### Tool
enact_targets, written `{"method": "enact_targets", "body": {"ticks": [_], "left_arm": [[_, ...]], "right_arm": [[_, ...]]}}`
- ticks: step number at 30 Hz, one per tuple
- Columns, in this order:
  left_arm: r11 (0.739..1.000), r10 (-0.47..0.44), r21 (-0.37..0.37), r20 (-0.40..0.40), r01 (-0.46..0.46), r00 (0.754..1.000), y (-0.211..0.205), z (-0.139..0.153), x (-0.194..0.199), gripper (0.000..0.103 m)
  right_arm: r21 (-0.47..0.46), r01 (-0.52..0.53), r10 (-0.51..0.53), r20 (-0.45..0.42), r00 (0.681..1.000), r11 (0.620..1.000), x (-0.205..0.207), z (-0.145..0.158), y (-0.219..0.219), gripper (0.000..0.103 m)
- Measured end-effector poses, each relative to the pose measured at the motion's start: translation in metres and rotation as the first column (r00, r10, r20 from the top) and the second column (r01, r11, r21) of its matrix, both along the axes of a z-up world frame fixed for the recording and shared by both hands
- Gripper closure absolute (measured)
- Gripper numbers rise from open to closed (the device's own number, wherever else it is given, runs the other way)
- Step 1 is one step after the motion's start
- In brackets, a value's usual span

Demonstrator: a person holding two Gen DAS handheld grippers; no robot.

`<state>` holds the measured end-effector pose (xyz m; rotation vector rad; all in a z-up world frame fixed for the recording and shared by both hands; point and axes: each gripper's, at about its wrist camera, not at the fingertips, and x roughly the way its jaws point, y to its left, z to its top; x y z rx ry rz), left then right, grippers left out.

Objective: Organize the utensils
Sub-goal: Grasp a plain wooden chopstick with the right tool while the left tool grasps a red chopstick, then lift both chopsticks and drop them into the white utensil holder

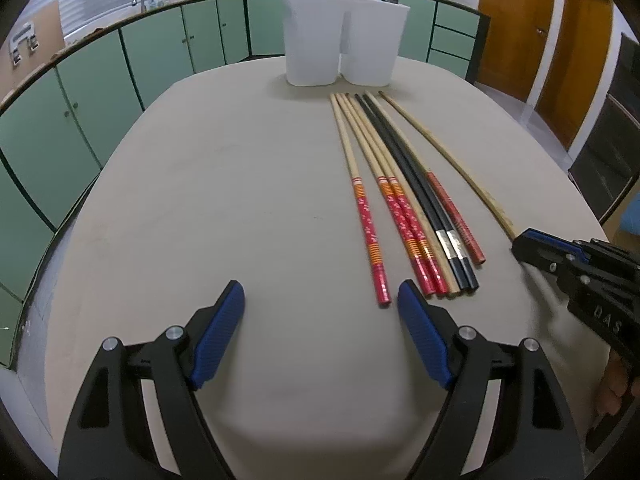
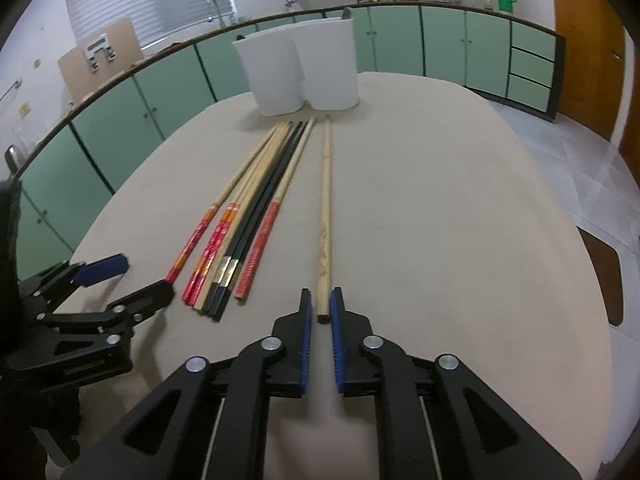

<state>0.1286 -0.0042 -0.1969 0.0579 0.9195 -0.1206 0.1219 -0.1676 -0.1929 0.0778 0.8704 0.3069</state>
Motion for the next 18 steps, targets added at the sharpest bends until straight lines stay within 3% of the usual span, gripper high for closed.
{"method": "enact_targets", "body": {"ticks": [4,7,9,14,18], "left_arm": [[1.0,-0.012,-0.008,0.009,0.012,1.0,-0.005,0.001,0.002,0.042],[1.0,-0.026,-0.012,0.015,0.026,1.0,-0.009,0.002,0.003,0.057],[0.999,-0.04,-0.019,0.016,0.041,0.999,-0.011,0.001,0.003,0.073],[0.997,-0.061,-0.053,0.013,0.062,0.998,-0.014,0.001,0.005,0.094],[0.996,-0.053,-0.076,0.01,0.053,0.999,-0.012,0.002,0.007,0.097]], "right_arm": [[-0.003,-0.01,0.01,-0.001,1.0,1.0,-0.001,0.0,0.001,0.09],[-0.005,-0.014,0.014,-0.001,1.0,1.0,0.0,0.0,0.002,0.09],[-0.013,-0.017,0.017,-0.001,1.0,1.0,0.0,0.0,0.003,0.091],[-0.009,-0.019,0.019,-0.003,1.0,1.0,0.0,0.0,0.003,0.095],[-0.013,-0.02,0.02,0.003,1.0,1.0,-0.001,0.003,0.002,0.096]]}}
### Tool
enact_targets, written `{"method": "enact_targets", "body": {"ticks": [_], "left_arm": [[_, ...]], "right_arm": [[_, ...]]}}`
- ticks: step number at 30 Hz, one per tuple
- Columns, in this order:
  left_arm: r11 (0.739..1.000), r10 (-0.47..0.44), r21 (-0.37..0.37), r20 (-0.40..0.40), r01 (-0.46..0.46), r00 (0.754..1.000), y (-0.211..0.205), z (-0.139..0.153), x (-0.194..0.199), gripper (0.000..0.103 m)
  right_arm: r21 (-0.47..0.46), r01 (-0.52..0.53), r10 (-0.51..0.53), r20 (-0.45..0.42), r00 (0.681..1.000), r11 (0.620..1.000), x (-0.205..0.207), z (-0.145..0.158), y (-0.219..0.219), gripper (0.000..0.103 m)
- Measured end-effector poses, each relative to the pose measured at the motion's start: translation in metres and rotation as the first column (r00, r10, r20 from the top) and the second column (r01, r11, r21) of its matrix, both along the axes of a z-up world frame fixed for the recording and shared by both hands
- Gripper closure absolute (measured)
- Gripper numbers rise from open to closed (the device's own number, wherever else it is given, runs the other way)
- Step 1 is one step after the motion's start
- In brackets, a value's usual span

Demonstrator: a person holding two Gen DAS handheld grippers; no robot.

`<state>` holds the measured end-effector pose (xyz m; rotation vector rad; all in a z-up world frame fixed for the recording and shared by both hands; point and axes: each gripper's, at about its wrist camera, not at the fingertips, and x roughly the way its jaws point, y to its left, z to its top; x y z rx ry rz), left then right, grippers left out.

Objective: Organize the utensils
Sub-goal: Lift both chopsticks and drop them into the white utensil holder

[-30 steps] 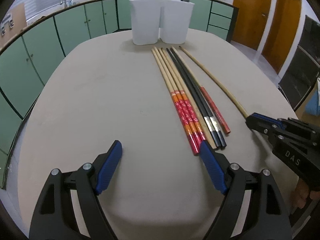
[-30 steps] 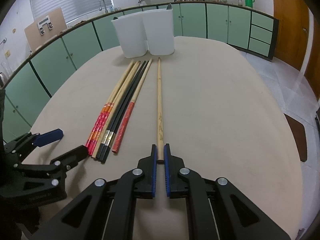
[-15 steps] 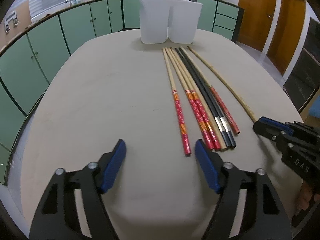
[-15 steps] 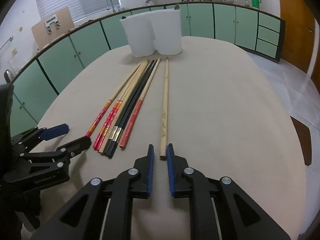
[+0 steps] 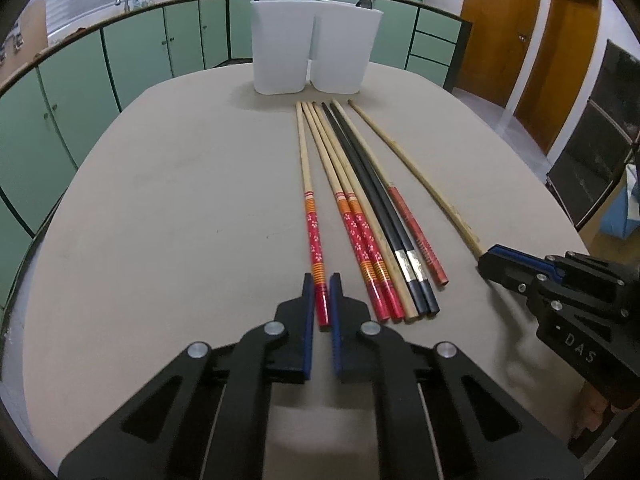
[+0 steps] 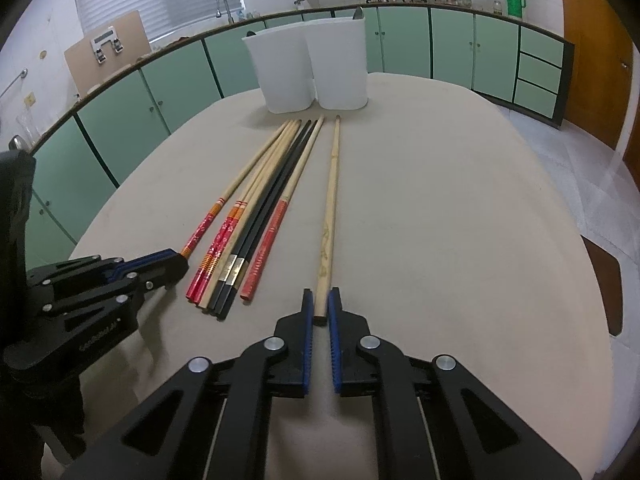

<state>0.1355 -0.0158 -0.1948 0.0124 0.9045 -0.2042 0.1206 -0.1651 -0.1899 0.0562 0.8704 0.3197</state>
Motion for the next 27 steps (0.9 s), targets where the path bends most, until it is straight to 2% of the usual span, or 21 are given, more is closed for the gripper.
{"method": "enact_targets", "body": {"ticks": [4,11,19,27], "left_arm": [[1.0,0.017,0.005,0.029,-0.017,0.999,0.005,0.011,-0.003,0.097],[0.999,0.033,0.013,0.151,-0.036,0.988,0.018,0.064,-0.018,0.098],[1.0,0.025,-0.003,0.287,-0.025,0.958,0.022,0.126,-0.018,0.098],[1.0,0.002,-0.013,0.361,0.003,0.933,0.021,0.165,-0.001,0.098]], "right_arm": [[-0.002,-0.004,0.004,0.029,1.0,1.0,-0.004,0.012,-0.004,0.096],[0.003,-0.015,0.015,0.117,0.993,1.0,-0.011,0.058,-0.013,0.096],[0.025,-0.03,0.024,0.229,0.973,0.999,-0.008,0.119,-0.025,0.096],[0.051,-0.068,0.051,0.294,0.955,0.996,0.016,0.171,-0.027,0.096]]}}
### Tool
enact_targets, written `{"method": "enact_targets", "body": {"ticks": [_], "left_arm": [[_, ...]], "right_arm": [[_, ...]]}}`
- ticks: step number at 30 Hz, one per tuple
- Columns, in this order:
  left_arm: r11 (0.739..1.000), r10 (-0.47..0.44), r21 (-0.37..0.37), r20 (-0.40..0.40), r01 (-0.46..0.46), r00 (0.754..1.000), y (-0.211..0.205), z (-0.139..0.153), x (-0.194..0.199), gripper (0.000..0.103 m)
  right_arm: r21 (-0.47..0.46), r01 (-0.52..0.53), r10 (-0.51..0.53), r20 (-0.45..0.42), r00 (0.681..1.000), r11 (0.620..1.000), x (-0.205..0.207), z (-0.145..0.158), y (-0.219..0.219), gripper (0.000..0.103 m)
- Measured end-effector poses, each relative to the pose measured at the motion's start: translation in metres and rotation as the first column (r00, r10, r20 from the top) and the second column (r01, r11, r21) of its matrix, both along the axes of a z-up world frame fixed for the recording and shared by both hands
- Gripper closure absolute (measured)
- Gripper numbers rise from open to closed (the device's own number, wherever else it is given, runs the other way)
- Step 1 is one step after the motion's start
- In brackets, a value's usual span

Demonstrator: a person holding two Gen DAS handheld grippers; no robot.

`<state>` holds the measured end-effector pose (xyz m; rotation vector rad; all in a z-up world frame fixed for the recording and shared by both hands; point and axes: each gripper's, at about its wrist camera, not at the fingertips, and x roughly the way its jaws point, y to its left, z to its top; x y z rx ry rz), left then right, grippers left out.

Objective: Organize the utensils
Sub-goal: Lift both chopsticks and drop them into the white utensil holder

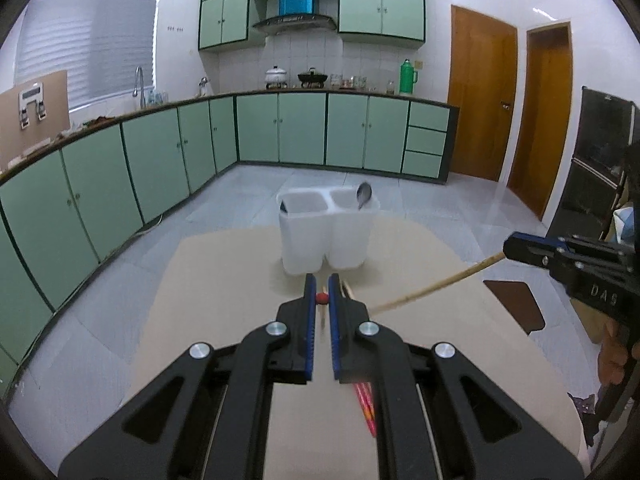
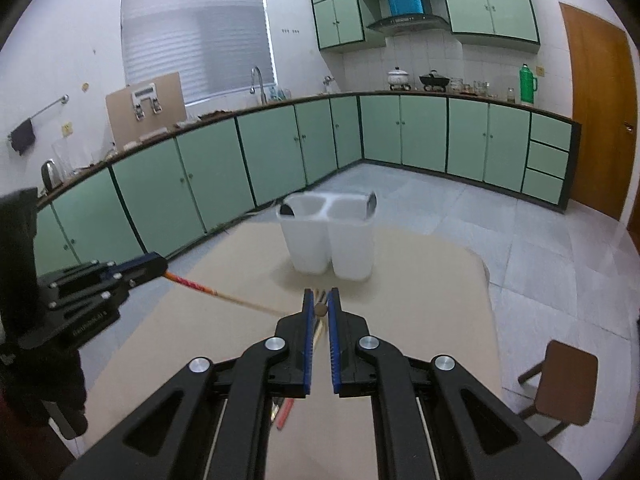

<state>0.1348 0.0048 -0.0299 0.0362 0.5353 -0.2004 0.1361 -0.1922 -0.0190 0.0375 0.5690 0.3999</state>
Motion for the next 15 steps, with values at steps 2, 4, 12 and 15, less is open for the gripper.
{"method": "enact_targets", "body": {"ticks": [2,4,12,15], "left_arm": [[1.0,-0.01,-0.002,0.009,0.01,1.0,-0.002,0.007,0.007,0.098],[1.0,-0.018,-0.007,0.018,0.018,1.0,-0.003,0.014,0.013,0.098],[0.998,-0.044,-0.035,0.068,0.046,0.997,-0.004,0.048,0.027,0.098],[0.998,-0.051,-0.033,0.107,0.054,0.993,-0.005,0.068,0.034,0.098]], "right_arm": [[0.004,-0.013,0.013,0.003,1.0,1.0,0.009,0.011,0.0,0.097],[0.003,-0.026,0.026,0.001,1.0,1.0,0.017,0.018,0.001,0.097],[0.002,-0.053,0.053,0.013,0.999,0.999,0.049,0.052,-0.001,0.097],[-0.002,-0.058,0.058,0.053,0.997,0.998,0.056,0.072,-0.001,0.097]]}}
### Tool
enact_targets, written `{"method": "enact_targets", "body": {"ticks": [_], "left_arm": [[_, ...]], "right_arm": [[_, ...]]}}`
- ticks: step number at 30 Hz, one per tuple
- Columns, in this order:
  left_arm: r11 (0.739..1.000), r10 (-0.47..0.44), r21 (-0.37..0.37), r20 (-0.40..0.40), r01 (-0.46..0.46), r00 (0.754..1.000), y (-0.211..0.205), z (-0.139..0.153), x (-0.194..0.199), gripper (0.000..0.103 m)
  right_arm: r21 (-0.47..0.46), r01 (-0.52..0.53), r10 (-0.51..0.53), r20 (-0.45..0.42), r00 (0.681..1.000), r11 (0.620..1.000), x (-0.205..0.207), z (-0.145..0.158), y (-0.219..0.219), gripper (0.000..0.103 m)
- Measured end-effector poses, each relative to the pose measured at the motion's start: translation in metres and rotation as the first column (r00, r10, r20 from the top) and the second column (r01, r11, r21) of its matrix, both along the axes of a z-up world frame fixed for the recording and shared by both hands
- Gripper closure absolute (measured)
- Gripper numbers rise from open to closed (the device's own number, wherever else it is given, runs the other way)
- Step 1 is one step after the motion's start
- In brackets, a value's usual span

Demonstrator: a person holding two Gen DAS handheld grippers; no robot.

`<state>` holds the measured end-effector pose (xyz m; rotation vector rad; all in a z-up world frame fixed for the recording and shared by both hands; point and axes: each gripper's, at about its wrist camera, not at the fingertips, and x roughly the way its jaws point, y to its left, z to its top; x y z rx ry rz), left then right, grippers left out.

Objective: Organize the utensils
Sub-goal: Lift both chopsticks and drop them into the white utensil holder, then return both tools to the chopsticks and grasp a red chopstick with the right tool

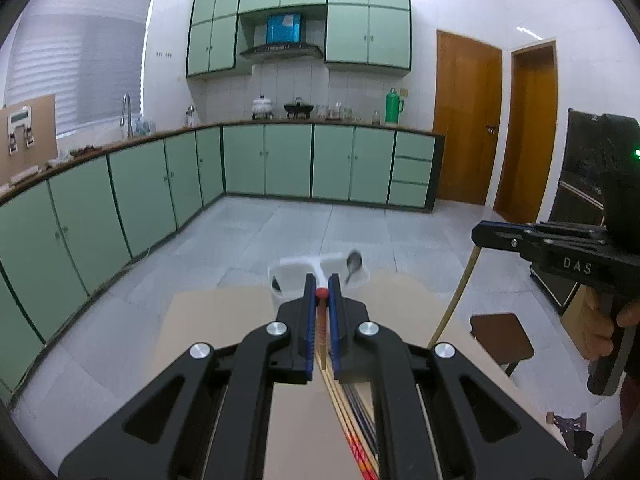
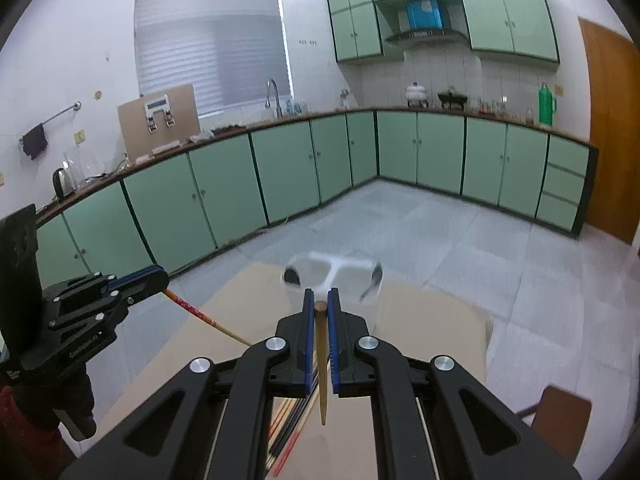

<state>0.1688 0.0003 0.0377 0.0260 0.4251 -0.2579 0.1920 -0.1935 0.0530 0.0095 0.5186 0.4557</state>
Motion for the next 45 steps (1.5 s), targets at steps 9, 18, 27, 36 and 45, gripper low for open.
{"method": "enact_targets", "body": {"ticks": [9,18,27,36,45], "left_arm": [[1.0,0.01,-0.002,0.123,-0.01,0.992,-0.01,0.052,0.031,0.098],[1.0,0.023,0.008,0.11,-0.024,0.994,-0.028,0.046,0.092,0.098],[0.998,0.037,0.046,-0.003,-0.037,0.999,-0.031,0.003,0.148,0.098],[0.997,0.048,0.057,-0.086,-0.043,0.995,-0.023,-0.029,0.176,0.096],[0.997,0.058,0.047,-0.081,-0.054,0.995,-0.012,-0.029,0.162,0.072]], "right_arm": [[0.02,0.028,-0.031,0.166,0.986,0.999,0.037,0.072,0.006,0.097],[0.045,0.089,-0.096,0.201,0.975,0.995,0.103,0.073,0.023,0.097],[0.052,0.122,-0.127,0.106,0.986,0.991,0.147,0.022,0.027,0.097],[0.003,0.106,-0.106,0.03,0.994,0.994,0.158,-0.015,0.035,0.096],[0.005,0.13,-0.13,-0.004,0.992,0.992,0.145,-0.025,0.02,0.067]]}}
